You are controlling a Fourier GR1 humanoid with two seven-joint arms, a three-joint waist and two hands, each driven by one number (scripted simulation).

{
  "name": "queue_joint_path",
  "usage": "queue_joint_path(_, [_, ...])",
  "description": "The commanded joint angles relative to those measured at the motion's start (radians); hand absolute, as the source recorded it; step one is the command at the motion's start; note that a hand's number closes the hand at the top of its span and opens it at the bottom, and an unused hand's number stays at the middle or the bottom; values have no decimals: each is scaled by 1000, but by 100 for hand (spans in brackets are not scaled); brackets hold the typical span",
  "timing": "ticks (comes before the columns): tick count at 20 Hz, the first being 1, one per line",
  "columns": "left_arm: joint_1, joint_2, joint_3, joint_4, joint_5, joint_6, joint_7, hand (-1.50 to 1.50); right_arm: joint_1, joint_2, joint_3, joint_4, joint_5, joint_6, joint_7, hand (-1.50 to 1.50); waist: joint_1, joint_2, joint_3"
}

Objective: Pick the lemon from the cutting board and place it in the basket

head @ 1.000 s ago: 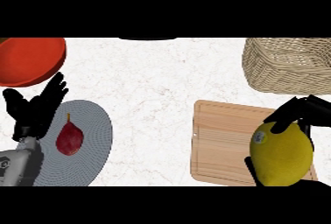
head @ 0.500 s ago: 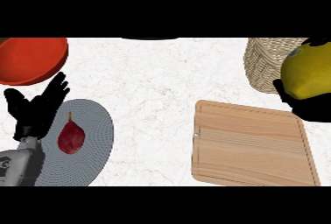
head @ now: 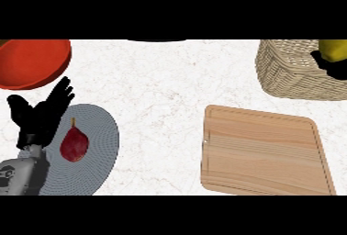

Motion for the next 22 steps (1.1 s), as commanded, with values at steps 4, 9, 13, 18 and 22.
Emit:
queue_joint_path(4, [4,-9,7,-54,-6,5,39,0,-29,-53,-76,288,-19,-47,-255,150,1,-1,0])
queue_joint_path(9, [41,22,37,-52,26,-62,17,0,-22,-38,-95,456,0,-135,-401,150,4,-1,0])
queue_joint_path(13, [-46,-9,18,37,-22,-10,6,0,-25,17,-129,489,58,-295,-304,-150,-3,1,0])
queue_joint_path(18, [-65,-8,20,15,-18,-24,46,0,-140,-46,-130,792,47,-291,-490,-150,6,2,1])
queue_joint_path(22, [-47,-8,35,38,-33,-24,-2,0,-187,-10,-100,808,33,-302,-524,-150,3,1,0])
